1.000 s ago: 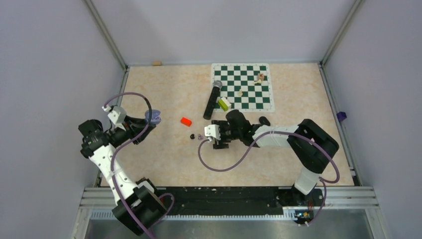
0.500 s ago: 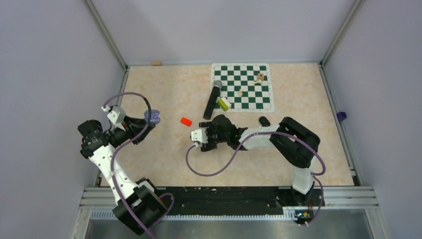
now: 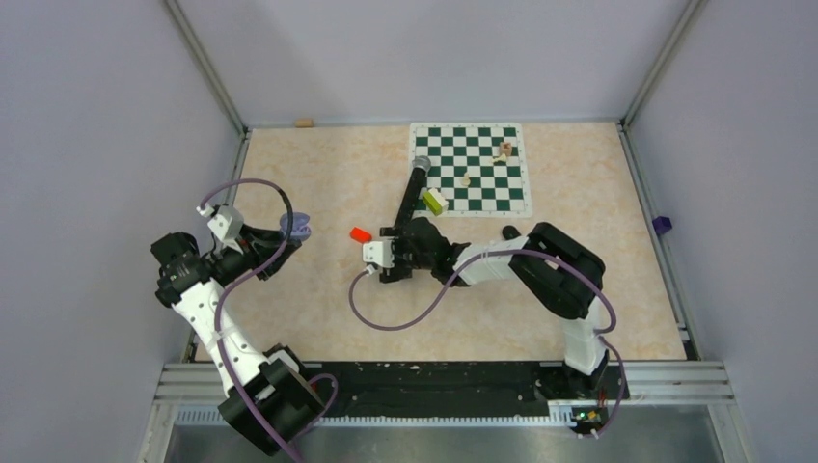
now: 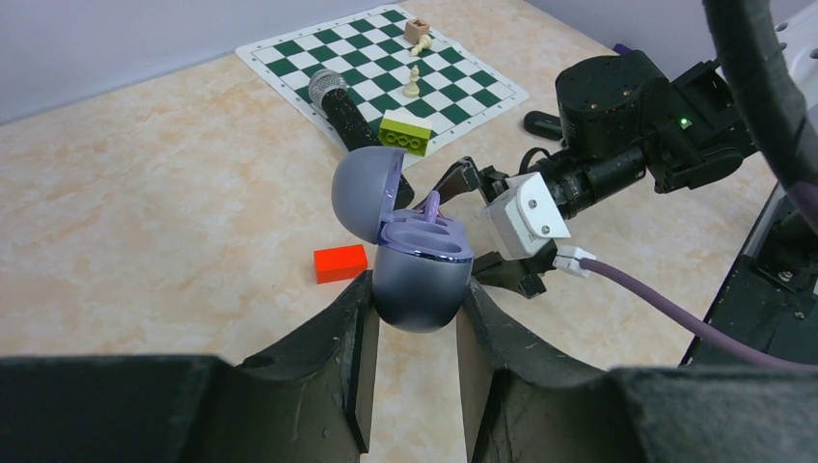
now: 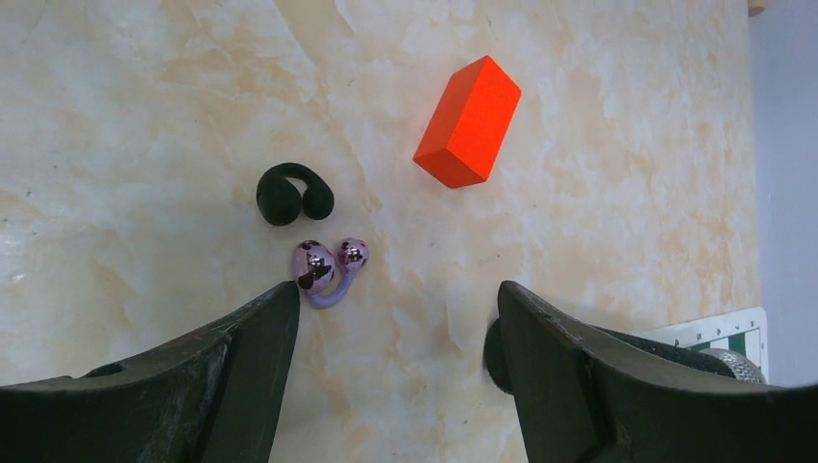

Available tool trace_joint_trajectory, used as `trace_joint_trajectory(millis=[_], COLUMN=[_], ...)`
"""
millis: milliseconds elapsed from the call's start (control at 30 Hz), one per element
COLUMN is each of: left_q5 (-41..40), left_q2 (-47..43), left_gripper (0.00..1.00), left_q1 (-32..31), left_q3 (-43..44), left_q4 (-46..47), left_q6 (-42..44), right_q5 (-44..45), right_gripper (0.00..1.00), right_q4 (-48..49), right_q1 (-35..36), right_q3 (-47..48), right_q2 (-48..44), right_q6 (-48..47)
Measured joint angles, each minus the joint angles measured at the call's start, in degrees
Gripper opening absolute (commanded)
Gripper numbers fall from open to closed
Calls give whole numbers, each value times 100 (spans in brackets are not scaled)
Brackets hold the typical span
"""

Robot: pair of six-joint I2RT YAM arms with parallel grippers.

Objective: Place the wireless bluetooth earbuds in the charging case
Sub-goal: Adjust the earbud at the center of the board.

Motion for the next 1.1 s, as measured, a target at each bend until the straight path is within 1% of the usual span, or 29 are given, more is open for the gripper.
trace_joint_trajectory(millis=[67,233,433,567,633,700,867,900,1100], left_q5=[0,0,0,0,0,0,0,0,0], left_q2=[0,0,0,0,0,0,0,0,0], left_gripper=[0,0,0,0,0,0,0,0,0], left_q1=[0,2,7,9,11,15,20,22,22], left_q3=[0,0,0,0,0,0,0,0,0], left_q4=[0,-2,-2,-2,-2,-4,-2,-2,-4], left_q6=[0,0,0,0,0,-2,0,0,0], right_q5=[-63,-509,-800,-946,-1036,-1121,-1453,-1539,-1834], right_gripper=[72,63,54,50,48,44,43,41,22], right_q4=[-26,-433,-1314,-1692,-1853,-1943,-2212,-2249,-2422], right_q1=[0,0,-2,-57,-90,-140,-315,-356,-466], right_q3=[9,164,883,1401,1565,1639,1690,1690,1690], right_q2=[7,7,269,581,671,708,713,713,710], right_q6=[-2,44,278,492,557,601,592,590,531])
